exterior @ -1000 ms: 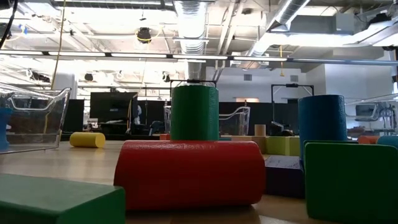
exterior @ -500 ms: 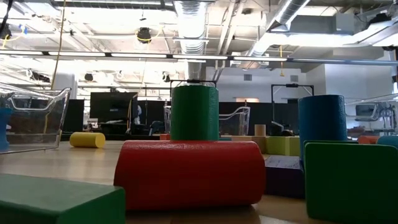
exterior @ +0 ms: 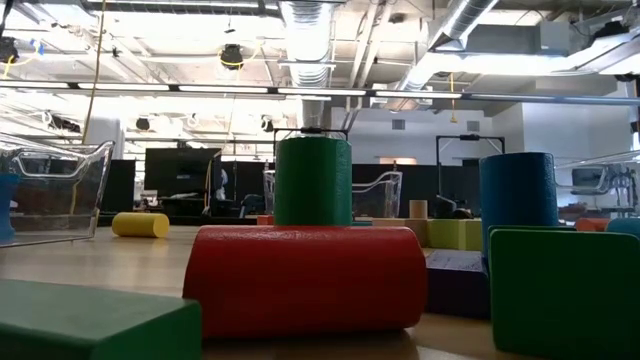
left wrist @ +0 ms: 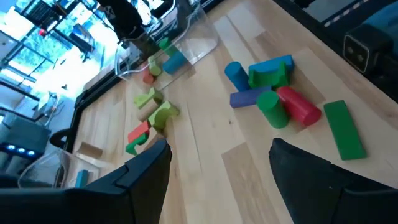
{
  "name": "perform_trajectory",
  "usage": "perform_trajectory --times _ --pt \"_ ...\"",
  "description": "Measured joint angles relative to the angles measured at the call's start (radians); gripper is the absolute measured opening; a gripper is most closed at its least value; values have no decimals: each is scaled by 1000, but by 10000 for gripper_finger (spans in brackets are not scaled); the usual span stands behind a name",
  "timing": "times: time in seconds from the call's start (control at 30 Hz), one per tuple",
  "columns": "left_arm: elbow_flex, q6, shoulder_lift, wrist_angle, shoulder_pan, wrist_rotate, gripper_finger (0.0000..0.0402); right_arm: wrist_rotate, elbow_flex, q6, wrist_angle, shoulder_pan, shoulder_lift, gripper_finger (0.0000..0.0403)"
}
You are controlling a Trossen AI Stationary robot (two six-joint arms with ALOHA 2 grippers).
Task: Sort blocks by size
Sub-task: Put the light blue rectangular block into the top transparent bin
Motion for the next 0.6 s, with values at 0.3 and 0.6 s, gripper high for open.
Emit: perform_trajectory --times 0.3,0.6 --pt "-20 -44 0 34 35 50 261 -217 0 138 78 -1 91 256" --pt "-164 6 1 285 88 122 261 -299 0 325 88 -1 229 256"
